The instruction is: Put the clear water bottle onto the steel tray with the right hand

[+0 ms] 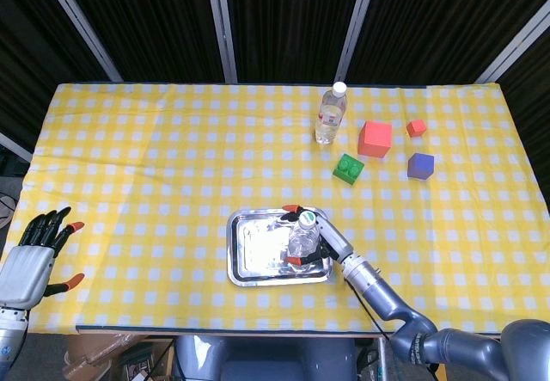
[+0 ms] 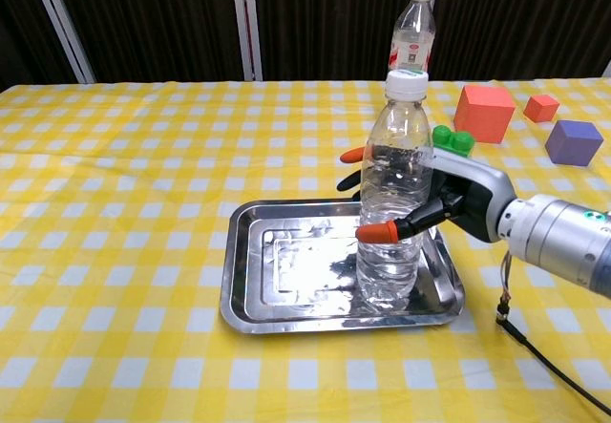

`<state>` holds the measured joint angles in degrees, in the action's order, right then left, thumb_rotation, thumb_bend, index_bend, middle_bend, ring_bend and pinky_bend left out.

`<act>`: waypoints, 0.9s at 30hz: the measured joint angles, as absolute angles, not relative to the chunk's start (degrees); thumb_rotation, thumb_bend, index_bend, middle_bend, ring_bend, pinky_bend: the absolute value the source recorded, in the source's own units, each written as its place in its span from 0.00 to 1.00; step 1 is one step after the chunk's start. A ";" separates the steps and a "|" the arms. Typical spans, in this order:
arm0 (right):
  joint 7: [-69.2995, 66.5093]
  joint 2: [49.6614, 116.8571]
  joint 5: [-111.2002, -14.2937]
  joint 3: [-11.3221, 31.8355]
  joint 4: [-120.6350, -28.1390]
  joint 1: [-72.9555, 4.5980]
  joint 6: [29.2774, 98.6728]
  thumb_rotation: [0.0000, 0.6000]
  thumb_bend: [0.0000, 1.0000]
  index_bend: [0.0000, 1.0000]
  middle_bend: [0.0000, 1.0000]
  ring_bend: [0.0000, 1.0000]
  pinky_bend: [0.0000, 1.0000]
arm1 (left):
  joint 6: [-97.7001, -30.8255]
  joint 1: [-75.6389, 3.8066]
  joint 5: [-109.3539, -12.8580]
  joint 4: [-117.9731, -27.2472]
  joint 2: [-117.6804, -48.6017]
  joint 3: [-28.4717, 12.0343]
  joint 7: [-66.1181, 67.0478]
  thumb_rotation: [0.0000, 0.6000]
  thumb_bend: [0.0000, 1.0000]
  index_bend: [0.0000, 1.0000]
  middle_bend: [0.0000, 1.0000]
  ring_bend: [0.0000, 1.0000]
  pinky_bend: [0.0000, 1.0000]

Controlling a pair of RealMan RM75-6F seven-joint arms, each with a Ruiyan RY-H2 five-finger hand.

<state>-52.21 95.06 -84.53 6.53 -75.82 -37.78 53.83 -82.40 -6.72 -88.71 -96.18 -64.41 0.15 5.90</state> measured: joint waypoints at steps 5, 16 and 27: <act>-52.08 91.12 -84.35 6.40 -78.81 -38.28 52.23 1.00 0.20 0.13 0.24 0.18 0.00 | -82.30 -6.78 -88.86 -96.25 -64.46 0.26 6.01 1.00 0.18 0.19 0.01 0.00 0.00; -59.87 87.77 -86.00 5.11 -79.79 -37.47 52.70 1.00 0.20 0.13 0.24 0.18 0.00 | -82.13 -6.89 -89.08 -96.39 -64.73 0.45 6.71 1.00 0.18 0.19 0.01 0.00 0.00; -67.46 83.83 -91.65 1.28 -80.58 -37.23 54.91 1.00 0.20 0.13 0.24 0.16 0.00 | -82.03 -6.97 -89.13 -96.47 -64.93 0.57 7.29 1.00 0.18 0.19 0.01 0.00 0.00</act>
